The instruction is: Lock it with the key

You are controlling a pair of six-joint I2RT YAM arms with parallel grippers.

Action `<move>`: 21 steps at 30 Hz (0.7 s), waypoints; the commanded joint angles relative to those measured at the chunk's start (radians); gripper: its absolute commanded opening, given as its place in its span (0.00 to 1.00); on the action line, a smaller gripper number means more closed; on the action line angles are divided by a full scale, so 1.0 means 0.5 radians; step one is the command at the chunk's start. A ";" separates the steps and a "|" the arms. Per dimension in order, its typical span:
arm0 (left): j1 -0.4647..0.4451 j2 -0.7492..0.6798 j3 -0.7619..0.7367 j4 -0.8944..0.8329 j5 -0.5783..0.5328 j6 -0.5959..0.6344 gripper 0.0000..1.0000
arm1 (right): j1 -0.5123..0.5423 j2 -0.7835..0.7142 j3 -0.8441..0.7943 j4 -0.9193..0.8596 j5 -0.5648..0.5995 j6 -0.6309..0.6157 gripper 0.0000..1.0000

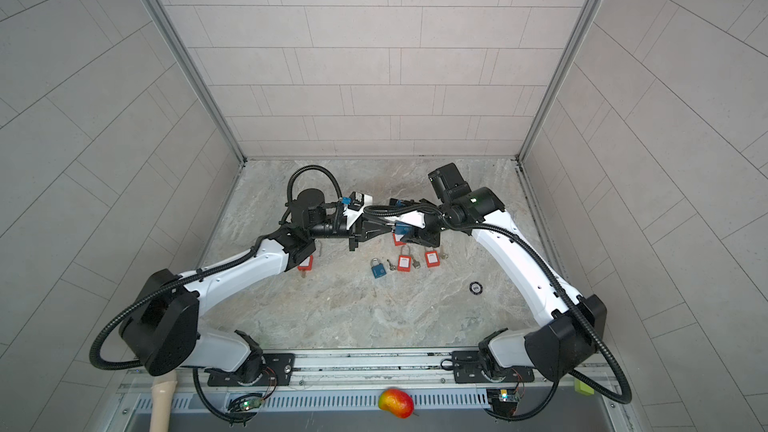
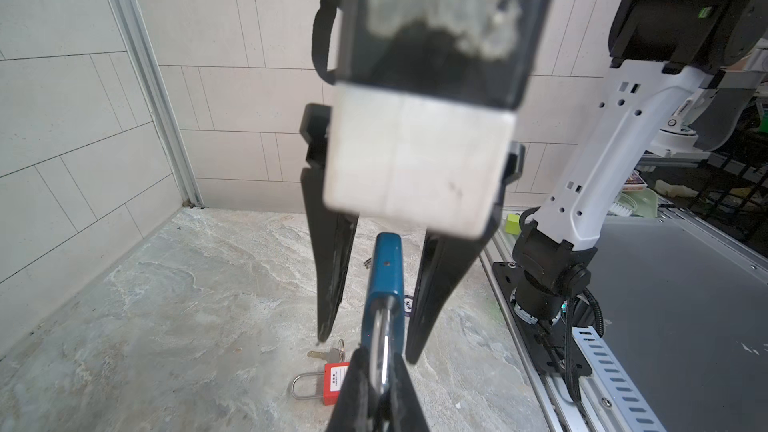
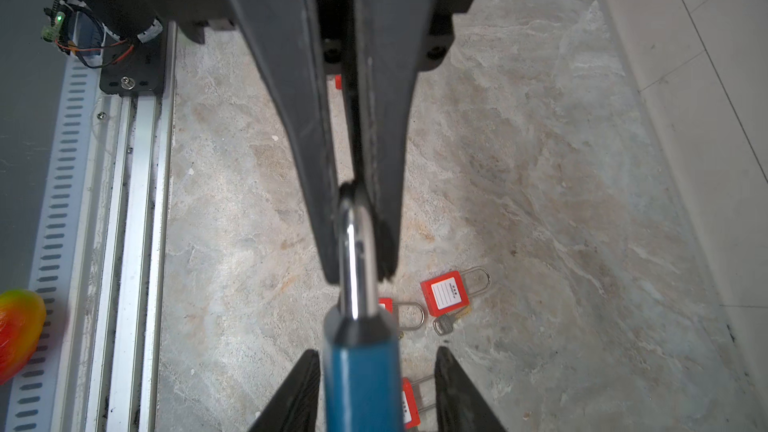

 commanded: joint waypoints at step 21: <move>0.012 -0.124 0.174 -0.392 0.094 0.388 0.00 | -0.154 -0.057 0.006 -0.240 -0.277 -0.092 0.23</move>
